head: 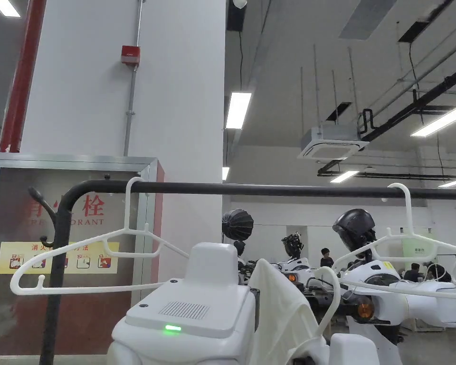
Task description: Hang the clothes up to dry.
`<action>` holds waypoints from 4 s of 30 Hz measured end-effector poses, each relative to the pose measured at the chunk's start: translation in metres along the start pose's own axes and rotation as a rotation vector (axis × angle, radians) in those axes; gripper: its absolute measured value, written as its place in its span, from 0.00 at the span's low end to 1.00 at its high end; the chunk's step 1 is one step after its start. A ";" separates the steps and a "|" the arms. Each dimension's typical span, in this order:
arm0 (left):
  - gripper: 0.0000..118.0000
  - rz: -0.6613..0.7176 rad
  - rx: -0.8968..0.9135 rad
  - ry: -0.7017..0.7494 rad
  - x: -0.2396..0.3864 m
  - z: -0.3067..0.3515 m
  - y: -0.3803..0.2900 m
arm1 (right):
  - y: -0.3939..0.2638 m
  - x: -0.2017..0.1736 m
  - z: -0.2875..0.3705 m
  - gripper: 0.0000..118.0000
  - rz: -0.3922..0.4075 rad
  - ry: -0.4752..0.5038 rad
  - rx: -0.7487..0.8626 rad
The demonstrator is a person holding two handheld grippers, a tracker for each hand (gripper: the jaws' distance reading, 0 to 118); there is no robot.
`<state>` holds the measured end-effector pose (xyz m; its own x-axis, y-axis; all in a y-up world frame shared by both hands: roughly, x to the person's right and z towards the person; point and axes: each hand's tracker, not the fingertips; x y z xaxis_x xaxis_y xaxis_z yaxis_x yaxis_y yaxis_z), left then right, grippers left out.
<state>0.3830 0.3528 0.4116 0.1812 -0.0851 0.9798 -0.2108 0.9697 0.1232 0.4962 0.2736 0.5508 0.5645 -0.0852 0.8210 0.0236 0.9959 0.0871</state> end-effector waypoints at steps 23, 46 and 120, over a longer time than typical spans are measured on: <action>0.00 -0.012 0.036 0.039 0.011 -0.009 0.006 | 0.211 -0.002 -0.124 0.04 0.075 -0.131 -0.194; 0.00 -0.020 -0.021 0.057 -0.002 -0.019 -0.013 | 0.176 0.001 -0.112 0.93 0.121 -0.167 -0.009; 0.00 0.320 -0.344 0.168 -0.248 0.391 -0.097 | -0.123 -0.334 -0.078 0.00 -0.134 2.099 -0.533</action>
<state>-0.0172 0.1903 0.2184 0.3178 0.2397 0.9174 0.0428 0.9629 -0.2664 0.3693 0.1820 0.2213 0.3648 -0.3577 -0.8596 0.0846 0.9322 -0.3520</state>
